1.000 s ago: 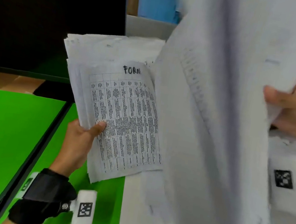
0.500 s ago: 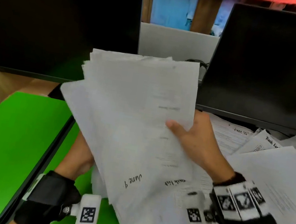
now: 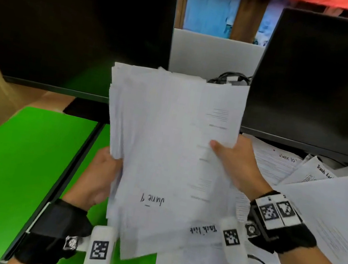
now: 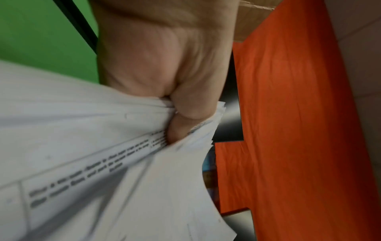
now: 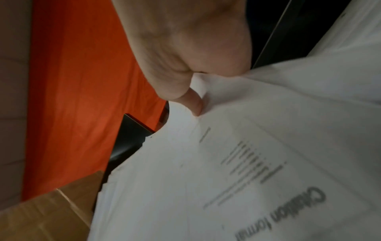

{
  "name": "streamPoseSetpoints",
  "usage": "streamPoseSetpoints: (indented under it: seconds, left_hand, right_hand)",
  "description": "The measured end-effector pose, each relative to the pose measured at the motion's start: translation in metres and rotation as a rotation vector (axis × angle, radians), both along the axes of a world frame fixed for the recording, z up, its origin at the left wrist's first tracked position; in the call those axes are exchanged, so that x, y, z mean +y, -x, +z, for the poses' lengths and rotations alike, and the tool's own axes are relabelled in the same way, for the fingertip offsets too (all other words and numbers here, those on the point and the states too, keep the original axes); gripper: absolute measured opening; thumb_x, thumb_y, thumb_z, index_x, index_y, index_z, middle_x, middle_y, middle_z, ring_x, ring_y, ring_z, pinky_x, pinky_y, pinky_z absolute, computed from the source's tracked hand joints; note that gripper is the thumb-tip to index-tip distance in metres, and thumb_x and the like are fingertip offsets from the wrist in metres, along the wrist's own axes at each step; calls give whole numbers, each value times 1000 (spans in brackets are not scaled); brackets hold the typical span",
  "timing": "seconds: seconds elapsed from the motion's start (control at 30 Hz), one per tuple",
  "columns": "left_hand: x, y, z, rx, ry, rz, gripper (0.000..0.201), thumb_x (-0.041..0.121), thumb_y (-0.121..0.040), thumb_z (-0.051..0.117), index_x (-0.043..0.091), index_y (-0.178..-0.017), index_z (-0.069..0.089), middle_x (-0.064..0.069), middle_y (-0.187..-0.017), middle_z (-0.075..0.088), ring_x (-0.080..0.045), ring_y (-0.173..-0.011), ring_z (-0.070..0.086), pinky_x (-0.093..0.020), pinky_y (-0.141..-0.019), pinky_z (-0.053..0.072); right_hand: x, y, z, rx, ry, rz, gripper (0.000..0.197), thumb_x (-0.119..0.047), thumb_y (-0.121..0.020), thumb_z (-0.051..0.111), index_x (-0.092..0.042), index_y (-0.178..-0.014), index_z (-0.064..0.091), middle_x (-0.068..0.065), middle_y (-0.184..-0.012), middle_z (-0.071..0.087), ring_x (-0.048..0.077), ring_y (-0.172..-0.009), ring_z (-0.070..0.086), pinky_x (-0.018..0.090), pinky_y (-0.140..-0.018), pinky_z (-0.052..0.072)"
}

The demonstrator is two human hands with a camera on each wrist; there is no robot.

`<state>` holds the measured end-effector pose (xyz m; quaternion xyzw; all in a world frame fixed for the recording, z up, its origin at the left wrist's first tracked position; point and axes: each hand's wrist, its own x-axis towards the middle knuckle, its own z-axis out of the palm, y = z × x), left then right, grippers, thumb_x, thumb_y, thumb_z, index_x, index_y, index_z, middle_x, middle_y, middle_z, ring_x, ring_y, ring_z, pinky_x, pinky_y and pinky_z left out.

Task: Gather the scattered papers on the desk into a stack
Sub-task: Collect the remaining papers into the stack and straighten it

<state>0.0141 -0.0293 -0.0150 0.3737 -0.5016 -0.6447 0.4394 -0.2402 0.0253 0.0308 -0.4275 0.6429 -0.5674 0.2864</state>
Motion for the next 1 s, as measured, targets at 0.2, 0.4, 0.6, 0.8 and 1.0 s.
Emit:
streamPoseSetpoints:
  seconds: [0.2, 0.4, 0.6, 0.8, 1.0]
  left_hand:
    - [3, -8, 15, 55, -145, -98, 31, 4, -85, 60, 7, -115, 65, -16, -109, 73, -29, -92, 73, -38, -75, 61]
    - [6, -3, 20, -49, -119, -115, 25, 8, -98, 49, 8, -112, 69, -17, -113, 71, -26, -95, 72, -39, -81, 60]
    - [8, 7, 40, 43, 24, -83, 45, 56, -91, 42, 30, -123, 61, 6, -121, 70, -12, -112, 66, -38, -96, 52]
    - [-7, 1, 52, -105, 434, 146, 31, 3, -87, 68, 24, -109, 64, 13, -104, 74, -8, -100, 69, -24, -81, 55]
    - [-7, -2, 17, -107, 286, 57, 42, 9, -67, 79, 15, -108, 67, 5, -103, 76, -12, -94, 72, -27, -76, 56]
  right_hand:
    - [-12, 26, -19, -13, -103, -21, 35, -9, -91, 62, -13, -125, 60, 3, -116, 68, 22, -105, 66, 42, -95, 52]
    - [-19, 22, -26, -402, -221, 281, 37, -5, -92, 59, -7, -129, 55, 10, -124, 65, 28, -112, 64, 47, -98, 49]
    - [-21, -15, 3, -118, 160, -148, 56, -2, -79, 74, -13, -125, 45, 3, -118, 62, 15, -104, 65, 32, -87, 56]
    - [4, -35, 41, 42, 503, -100, 36, -6, -84, 71, -8, -117, 58, -1, -110, 68, 6, -100, 67, 18, -81, 54]
    - [4, -26, -7, 23, 235, 45, 41, -13, -84, 72, -7, -122, 57, 1, -114, 68, 13, -104, 67, 38, -91, 56]
